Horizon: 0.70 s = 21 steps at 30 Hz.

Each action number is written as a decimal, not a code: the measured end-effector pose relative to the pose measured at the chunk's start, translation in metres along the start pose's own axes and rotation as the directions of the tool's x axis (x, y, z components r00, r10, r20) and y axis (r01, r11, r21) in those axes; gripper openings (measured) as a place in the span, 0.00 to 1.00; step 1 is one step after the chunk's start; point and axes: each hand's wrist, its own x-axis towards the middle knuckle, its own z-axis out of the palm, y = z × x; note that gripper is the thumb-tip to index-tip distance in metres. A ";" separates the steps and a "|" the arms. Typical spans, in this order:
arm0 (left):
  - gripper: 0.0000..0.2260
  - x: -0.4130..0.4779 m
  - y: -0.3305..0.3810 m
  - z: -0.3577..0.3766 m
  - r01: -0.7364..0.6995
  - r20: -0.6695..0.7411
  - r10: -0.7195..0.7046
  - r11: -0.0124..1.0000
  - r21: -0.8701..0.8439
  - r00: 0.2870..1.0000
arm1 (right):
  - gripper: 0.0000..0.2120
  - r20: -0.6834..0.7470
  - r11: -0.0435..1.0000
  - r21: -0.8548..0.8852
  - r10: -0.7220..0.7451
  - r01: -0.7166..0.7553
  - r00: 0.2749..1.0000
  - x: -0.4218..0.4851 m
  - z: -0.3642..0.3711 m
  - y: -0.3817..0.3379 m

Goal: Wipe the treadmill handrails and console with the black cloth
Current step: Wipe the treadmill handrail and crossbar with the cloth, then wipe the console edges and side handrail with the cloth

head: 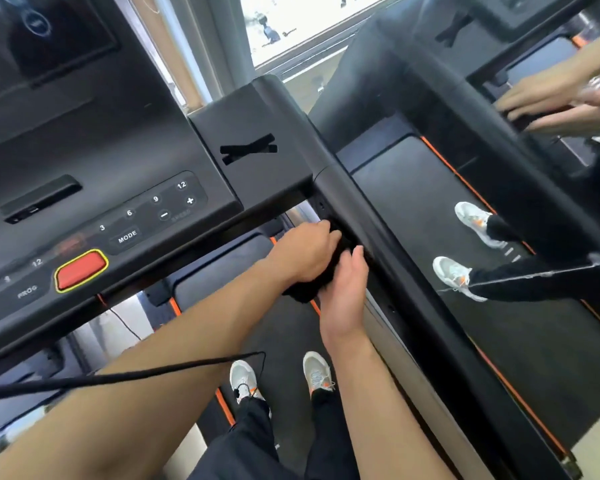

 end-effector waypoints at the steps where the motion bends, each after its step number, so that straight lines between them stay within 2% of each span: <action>1: 0.16 0.003 -0.002 -0.007 0.036 0.036 -0.033 0.996 -0.086 0.999 | 0.31 -0.008 0.998 -0.053 -0.037 0.037 0.999 -0.009 0.002 -0.001; 3: 0.16 0.004 -0.004 -0.017 0.115 0.066 -0.103 0.970 -0.215 0.992 | 0.33 -0.022 0.967 -0.233 -0.112 0.104 0.993 -0.022 0.004 -0.005; 5: 0.11 -0.007 -0.003 -0.019 0.163 0.031 -0.161 0.947 -0.276 0.987 | 0.33 0.002 0.895 -0.425 -0.148 0.135 0.989 -0.026 0.005 -0.011; 8: 0.12 -0.044 -0.002 -0.024 0.205 -0.123 -0.282 0.879 -0.431 0.951 | 0.22 0.018 0.827 -0.540 -0.173 0.155 0.985 -0.022 0.013 -0.024; 10: 0.13 -0.072 -0.012 -0.031 0.267 -0.230 -0.445 0.797 -0.541 0.865 | 0.14 0.080 0.780 -0.603 -0.150 0.168 0.985 -0.021 0.027 -0.025; 15: 0.09 -0.158 -0.065 -0.051 0.307 -0.280 -0.715 0.572 -0.761 0.641 | 0.21 0.340 0.707 -0.668 0.015 0.231 0.940 -0.035 0.102 0.007; 18: 0.16 -0.226 -0.097 -0.060 0.286 -0.266 -0.823 0.448 -0.847 0.501 | 0.22 0.487 0.595 -0.745 0.176 0.302 0.855 -0.053 0.157 0.037; 21: 0.23 -0.290 -0.124 -0.062 0.317 -0.239 -0.871 0.393 -0.863 0.428 | 0.17 0.626 0.386 -0.768 0.288 0.510 0.725 -0.076 0.202 0.066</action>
